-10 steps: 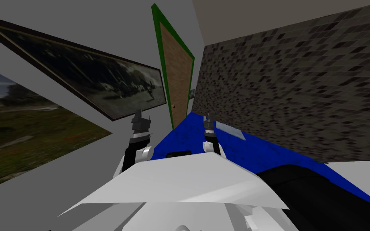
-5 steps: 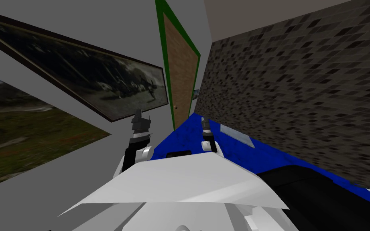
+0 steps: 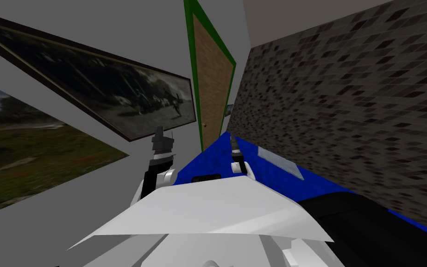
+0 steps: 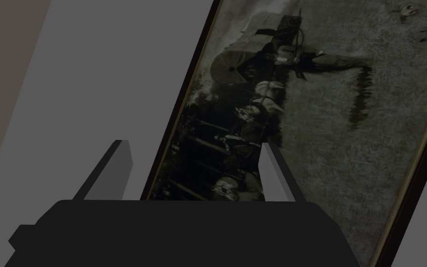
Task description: Pull the door open
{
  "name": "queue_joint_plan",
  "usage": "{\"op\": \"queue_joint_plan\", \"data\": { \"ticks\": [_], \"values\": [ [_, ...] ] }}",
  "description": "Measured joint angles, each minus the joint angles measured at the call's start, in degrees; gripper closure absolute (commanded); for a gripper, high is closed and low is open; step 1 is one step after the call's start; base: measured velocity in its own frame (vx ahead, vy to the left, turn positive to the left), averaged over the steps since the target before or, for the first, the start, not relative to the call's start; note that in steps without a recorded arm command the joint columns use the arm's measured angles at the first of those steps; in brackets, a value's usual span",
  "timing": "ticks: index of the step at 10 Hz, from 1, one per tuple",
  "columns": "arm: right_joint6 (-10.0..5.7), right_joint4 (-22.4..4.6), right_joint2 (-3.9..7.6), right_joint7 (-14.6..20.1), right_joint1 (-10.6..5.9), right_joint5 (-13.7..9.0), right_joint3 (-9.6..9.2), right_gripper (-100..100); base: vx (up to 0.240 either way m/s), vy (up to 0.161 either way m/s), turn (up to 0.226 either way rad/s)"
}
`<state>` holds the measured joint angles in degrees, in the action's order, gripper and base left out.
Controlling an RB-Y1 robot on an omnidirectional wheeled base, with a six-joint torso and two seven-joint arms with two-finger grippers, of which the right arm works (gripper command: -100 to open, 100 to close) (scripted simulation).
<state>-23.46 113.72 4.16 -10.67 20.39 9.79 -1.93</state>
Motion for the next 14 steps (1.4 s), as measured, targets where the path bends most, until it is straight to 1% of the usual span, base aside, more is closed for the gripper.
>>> {"op": "queue_joint_plan", "data": {
  "ticks": [2, 5, 8, 9, 11, 12, 14],
  "values": [
    [0.22, -1.9, 0.61, -1.9, -1.02, 1.3, -0.12, -100, 0.099, -0.045, 0.131],
    [-0.02, -5.3, 1.13, -5.2, -2.39, 3.5, -0.51, -100, 0.092, -0.051, 0.131],
    [-0.04, -8.8, 1.41, -8.7, -4.07, 5.9, -1.01, -100, 0.093, -0.041, 0.133],
    [-0.04, -10.2, 1.36, -9.9, -4.87, 6.8, -1.17, -100, 0.079, -0.048, 0.120],
    [0.10, -12.6, 1.85, -12.1, -6.23, 8.2, -1.32, -100, 0.086, -0.061, 0.134],
    [0.29, -13.6, 1.91, -13.2, -6.82, 9.1, -1.52, -100, 0.085, -0.062, 0.142],
    [0.27, -15.6, 2.25, -15.5, -7.57, 10.6, -1.81, -100, 0.090, -0.062, 0.144]
  ]
}}
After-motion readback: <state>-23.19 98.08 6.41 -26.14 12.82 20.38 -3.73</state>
